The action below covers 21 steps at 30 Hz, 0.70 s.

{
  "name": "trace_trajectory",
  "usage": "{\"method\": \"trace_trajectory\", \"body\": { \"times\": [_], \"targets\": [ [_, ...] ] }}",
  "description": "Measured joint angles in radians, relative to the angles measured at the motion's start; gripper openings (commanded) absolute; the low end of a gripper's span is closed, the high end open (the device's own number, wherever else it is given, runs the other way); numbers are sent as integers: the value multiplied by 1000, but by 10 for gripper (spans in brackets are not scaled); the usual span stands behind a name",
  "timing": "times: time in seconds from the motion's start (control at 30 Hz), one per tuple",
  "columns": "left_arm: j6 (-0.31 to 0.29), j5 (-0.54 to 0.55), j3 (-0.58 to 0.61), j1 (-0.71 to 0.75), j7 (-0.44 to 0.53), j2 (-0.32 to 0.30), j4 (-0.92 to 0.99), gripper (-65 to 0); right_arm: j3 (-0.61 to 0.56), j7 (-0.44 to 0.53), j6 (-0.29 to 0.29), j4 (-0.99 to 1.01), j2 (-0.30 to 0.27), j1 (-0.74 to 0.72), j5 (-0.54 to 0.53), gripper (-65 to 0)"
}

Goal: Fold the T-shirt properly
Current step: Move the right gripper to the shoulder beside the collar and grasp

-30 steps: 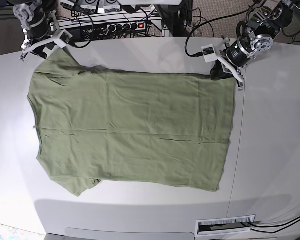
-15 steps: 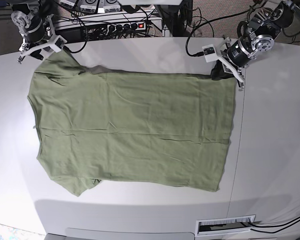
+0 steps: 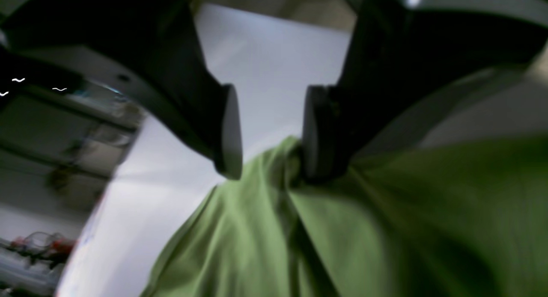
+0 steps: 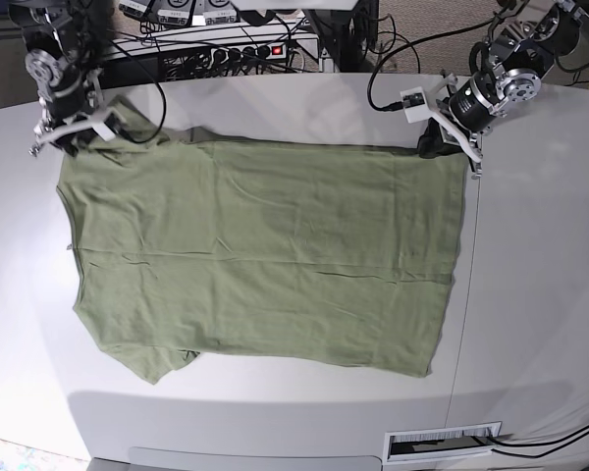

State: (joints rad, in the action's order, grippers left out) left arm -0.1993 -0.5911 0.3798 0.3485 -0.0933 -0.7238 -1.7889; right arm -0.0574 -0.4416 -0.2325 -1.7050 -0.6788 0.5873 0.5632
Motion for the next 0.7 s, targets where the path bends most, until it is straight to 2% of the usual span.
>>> {"method": "trace_trajectory", "body": {
  "times": [0.07,0.2,0.23,0.37,0.6,0.7],
  "targets": [
    [0,0,0,2,0,0,0,-650,-52,-37,8,18,-2,-44,25,-416],
    [1,0,0,3,-3,0,0,-650,-103,-112,8,18,-2,-72,32,-534],
    [1,0,0,4,-4,0,0,-650,-103,-127,3,13,-2,-72,26,-542],
    [3,0,0,13,-5,0,-3,-650,-108,-185,-5,-37,0,-35,19,-541],
    [9,-15,-1,17,-4,1,-3,-650,-109,-185,-17,-137,1,77,22,-541],
    [9,-15,-1,17,-4,0,-3,-650,-109,-182,-18,-142,1,81,20,-547]
  ]
}}
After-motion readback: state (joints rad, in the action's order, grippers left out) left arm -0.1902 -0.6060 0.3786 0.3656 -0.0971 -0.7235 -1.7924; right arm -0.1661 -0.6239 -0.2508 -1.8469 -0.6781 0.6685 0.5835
